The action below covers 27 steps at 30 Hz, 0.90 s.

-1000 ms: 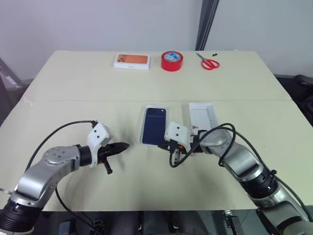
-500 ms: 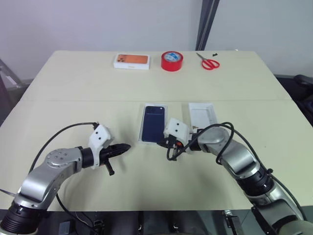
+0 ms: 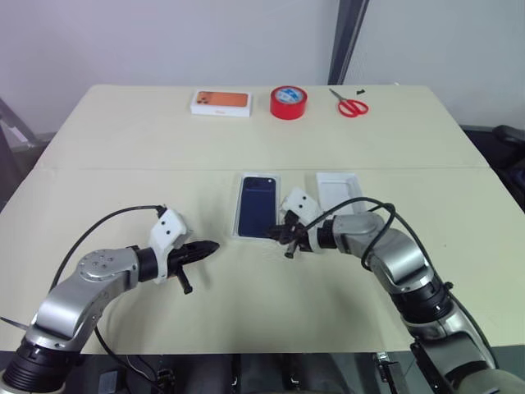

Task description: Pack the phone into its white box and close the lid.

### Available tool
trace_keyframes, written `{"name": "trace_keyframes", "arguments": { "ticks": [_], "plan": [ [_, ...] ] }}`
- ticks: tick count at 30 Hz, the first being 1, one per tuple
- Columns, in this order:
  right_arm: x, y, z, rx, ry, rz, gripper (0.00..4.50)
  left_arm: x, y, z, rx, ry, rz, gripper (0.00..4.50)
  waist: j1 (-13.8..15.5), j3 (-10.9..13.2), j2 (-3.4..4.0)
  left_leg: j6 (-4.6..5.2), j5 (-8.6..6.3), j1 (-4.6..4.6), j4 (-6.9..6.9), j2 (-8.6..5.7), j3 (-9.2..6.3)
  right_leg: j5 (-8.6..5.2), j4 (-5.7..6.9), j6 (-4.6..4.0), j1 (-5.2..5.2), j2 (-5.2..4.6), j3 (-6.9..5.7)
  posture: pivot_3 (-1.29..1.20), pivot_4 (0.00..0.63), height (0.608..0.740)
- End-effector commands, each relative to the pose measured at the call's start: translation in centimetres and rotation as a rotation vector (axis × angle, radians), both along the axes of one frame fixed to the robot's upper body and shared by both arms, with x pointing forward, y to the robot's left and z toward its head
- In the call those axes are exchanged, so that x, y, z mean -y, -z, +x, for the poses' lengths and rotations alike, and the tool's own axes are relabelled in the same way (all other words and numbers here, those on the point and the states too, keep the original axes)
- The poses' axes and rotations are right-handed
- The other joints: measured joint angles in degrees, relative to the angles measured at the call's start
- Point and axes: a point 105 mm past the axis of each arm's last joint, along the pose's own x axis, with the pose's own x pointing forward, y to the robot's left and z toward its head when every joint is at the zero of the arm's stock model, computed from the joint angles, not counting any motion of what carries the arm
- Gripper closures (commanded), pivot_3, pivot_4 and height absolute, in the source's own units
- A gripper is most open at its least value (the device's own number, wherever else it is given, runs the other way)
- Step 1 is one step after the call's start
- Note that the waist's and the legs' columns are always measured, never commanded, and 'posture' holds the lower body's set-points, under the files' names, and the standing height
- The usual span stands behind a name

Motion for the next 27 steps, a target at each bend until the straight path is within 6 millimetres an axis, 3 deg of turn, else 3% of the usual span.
{"name": "trace_keyframes", "arguments": {
  "ticks": [1,8,27],
  "plan": [
    [-0.4,-1.3,-0.6,0.031,-0.047,0.039,4.50,0.2,-1.0,-0.1,0.043,0.009,-0.002,4.46,0.00,0.00,0.00,0.00,0.00,0.00,0.00,0.00,0.00,0.00,0.00,0.00,0.00,0.00,0.00,0.00,0.150,0.725],
    [-0.3,-0.8,-1.2,0.034,-0.072,-0.002,4.50,0.2,-1.0,0.0,0.045,0.009,-0.004,4.46,0.00,0.00,0.00,0.01,0.00,0.00,0.00,0.00,0.00,0.00,0.00,0.00,0.00,0.00,0.00,0.00,0.150,0.725],
    [-0.1,-0.6,0.7,-0.005,0.057,0.054,4.50,0.2,-1.1,0.3,0.052,-0.007,-0.013,4.46,-0.06,-0.02,0.00,0.01,0.00,0.02,0.01,0.00,0.00,0.00,0.04,0.00,0.00,0.00,0.00,0.00,0.150,0.725]
  ]
}}
